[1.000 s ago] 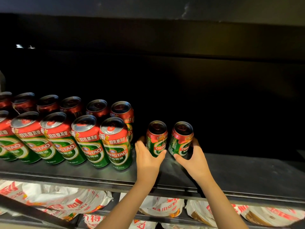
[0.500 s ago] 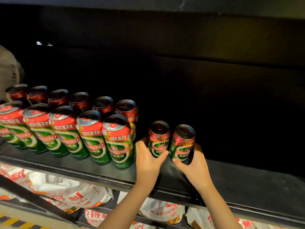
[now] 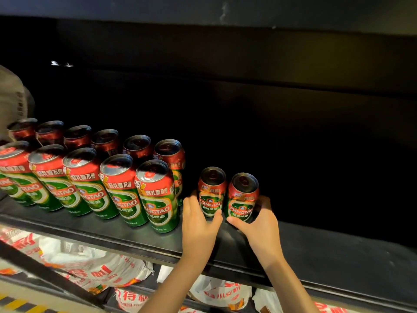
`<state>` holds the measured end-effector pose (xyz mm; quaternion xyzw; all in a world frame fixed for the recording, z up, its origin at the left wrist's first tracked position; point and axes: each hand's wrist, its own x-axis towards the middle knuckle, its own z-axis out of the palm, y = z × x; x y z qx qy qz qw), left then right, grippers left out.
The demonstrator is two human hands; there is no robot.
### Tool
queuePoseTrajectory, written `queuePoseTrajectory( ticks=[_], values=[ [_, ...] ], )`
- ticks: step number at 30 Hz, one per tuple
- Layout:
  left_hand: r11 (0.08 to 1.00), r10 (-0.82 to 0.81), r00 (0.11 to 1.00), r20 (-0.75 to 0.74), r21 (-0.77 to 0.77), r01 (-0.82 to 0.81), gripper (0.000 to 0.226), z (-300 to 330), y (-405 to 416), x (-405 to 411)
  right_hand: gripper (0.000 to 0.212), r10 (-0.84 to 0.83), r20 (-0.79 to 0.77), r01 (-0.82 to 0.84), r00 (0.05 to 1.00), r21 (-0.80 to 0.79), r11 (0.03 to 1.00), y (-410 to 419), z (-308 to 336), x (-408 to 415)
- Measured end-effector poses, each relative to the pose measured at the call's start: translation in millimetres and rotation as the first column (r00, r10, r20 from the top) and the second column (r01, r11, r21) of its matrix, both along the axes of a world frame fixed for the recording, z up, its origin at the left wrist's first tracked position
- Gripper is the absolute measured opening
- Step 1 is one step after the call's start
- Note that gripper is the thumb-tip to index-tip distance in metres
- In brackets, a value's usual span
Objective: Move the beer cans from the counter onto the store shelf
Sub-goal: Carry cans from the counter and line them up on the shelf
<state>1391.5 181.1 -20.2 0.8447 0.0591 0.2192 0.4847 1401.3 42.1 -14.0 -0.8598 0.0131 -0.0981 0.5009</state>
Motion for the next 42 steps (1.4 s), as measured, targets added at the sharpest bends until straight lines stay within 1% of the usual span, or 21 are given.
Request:
queuePoseTrajectory(
  ticks=[2, 5, 6, 11, 16, 19, 22, 24, 27, 35, 42],
  values=[
    [1.000, 0.012, 1.000, 0.001, 0.011, -0.012, 0.037, -1.5, 0.8, 0.3, 0.064, -0.001, -0.005, 0.001, 1.000, 0.013, 1.000, 0.9, 0.8, -1.8],
    [0.999, 0.033, 0.999, -0.023, -0.014, -0.033, 0.051, -4.6, 2.5, 1.0, 0.065, 0.013, 0.007, -0.013, 1.000, 0.040, 0.999, -0.6, 0.8, -4.6],
    [0.999, 0.040, 0.999, -0.032, -0.031, -0.041, 0.052, -4.7, 2.6, 1.3, 0.064, 0.017, 0.008, -0.017, 1.000, 0.039, 0.999, -0.9, 0.7, -4.7],
    [0.995, 0.068, 0.997, -0.027, -0.068, -0.070, 0.039, -3.2, 2.6, 2.7, 0.062, 0.008, -0.005, -0.007, 1.000, 0.046, 0.999, -1.8, 2.1, -4.1],
    [0.993, 0.091, 0.996, -0.026, -0.072, -0.093, 0.032, -4.6, 3.7, 3.8, 0.060, -0.001, -0.002, 0.001, 1.000, 0.023, 1.000, 2.6, 4.9, -2.5],
    [0.992, 0.111, 0.994, -0.025, -0.052, -0.112, 0.032, -3.7, 3.1, 3.8, 0.059, -0.003, -0.006, 0.004, 1.000, 0.026, 1.000, 10.0, 6.3, -0.8],
    [0.991, 0.125, 0.991, -0.056, -0.047, -0.128, 0.042, -7.8, 3.5, 4.5, 0.058, -0.009, -0.018, 0.009, 1.000, 0.031, 0.999, 14.2, 7.2, 0.4],
    [0.988, 0.119, 0.991, -0.066, -0.092, -0.125, 0.052, -8.5, 2.8, 3.7, 0.055, -0.019, -0.027, 0.019, 0.999, 0.016, 1.000, 15.6, 7.3, 1.2],
    [0.984, 0.121, 0.990, -0.071, -0.126, -0.129, 0.055, -6.9, 1.8, 2.4, 0.056, -0.029, -0.027, 0.030, 0.999, 0.004, 1.000, 17.4, 7.9, 0.7],
    [0.990, 0.140, 0.986, -0.087, -0.014, -0.142, 0.055, -4.2, 1.6, 0.5, 0.058, -0.037, -0.015, 0.037, 0.999, 0.004, 0.999, 19.4, 6.1, 0.6],
    [0.990, 0.143, 0.984, -0.102, 0.006, -0.143, 0.055, -2.5, 0.4, -0.3, 0.061, -0.013, -0.006, 0.013, 1.000, -0.010, 1.000, 18.4, 6.4, 0.2]
  ],
)
